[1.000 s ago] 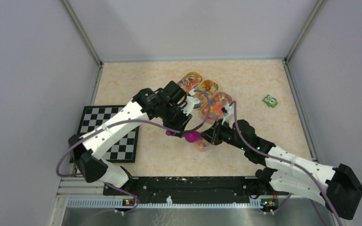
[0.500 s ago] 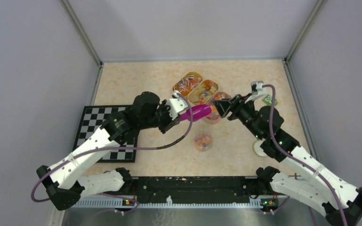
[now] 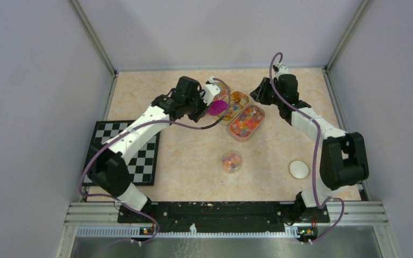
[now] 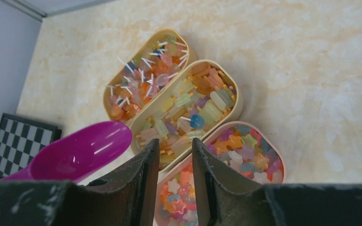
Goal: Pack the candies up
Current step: Scoop the fake candies from the storage box.
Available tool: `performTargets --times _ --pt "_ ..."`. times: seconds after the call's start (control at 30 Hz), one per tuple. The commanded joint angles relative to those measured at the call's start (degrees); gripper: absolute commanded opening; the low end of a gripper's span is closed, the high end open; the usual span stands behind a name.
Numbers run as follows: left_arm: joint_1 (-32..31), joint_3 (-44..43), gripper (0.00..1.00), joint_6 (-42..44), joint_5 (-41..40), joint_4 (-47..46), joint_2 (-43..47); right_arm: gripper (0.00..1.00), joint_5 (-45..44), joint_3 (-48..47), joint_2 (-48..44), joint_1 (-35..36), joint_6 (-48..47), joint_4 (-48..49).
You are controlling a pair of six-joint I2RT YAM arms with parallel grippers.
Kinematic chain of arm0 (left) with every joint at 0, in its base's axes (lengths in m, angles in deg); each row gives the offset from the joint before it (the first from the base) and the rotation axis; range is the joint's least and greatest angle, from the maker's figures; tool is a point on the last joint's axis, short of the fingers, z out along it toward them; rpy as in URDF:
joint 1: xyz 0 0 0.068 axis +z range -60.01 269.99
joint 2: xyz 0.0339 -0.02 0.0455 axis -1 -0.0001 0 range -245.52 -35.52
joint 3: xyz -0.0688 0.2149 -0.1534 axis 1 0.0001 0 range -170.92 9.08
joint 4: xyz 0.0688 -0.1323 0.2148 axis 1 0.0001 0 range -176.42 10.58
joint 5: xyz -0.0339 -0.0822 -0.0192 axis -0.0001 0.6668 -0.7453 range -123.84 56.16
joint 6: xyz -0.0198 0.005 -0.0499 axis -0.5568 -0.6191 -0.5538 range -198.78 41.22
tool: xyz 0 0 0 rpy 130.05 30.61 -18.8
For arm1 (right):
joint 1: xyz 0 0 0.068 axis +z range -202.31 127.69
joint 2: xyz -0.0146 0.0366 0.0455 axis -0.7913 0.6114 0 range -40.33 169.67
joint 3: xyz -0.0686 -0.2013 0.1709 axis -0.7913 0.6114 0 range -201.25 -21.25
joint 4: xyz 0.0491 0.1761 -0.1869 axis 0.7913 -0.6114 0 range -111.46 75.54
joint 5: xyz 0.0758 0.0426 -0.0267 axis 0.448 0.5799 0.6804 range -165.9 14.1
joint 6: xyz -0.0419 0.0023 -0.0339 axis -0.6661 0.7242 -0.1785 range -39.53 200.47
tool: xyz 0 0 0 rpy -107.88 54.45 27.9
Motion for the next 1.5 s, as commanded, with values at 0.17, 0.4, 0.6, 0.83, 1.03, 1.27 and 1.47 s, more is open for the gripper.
performTargets --times 0.17,0.4,0.6,0.83,1.03,1.27,1.47 --pt "1.5 -17.4 0.00 2.8 5.8 1.9 -15.4 0.25 9.9 -16.8 18.8 -3.7 -3.2 1.5" --pt "1.6 -26.5 0.00 4.2 8.3 7.7 -23.2 0.22 9.2 -24.4 27.1 -4.5 -5.5 -2.2" --pt "1.5 -30.4 0.00 6.7 7.6 11.8 -27.8 0.20 9.6 -26.8 30.5 -5.5 -6.3 -3.5" --pt "1.6 -33.4 0.00 7.8 7.7 13.6 -30.9 0.20 10.2 -28.3 32.2 -5.6 -7.7 -5.1" --pt "1.6 -37.9 0.00 7.8 8.4 13.4 -34.8 0.20 10.8 -30.9 35.6 -5.5 -8.4 -8.1" --pt "1.6 -39.5 0.00 7.4 9.1 12.2 -36.8 0.18 10.9 -31.4 37.6 -5.6 -7.3 -7.2" --pt "1.5 -36.6 0.00 8.1 8.3 9.3 -35.9 0.17 11.8 -32.5 39.1 -5.5 -6.8 -7.1"
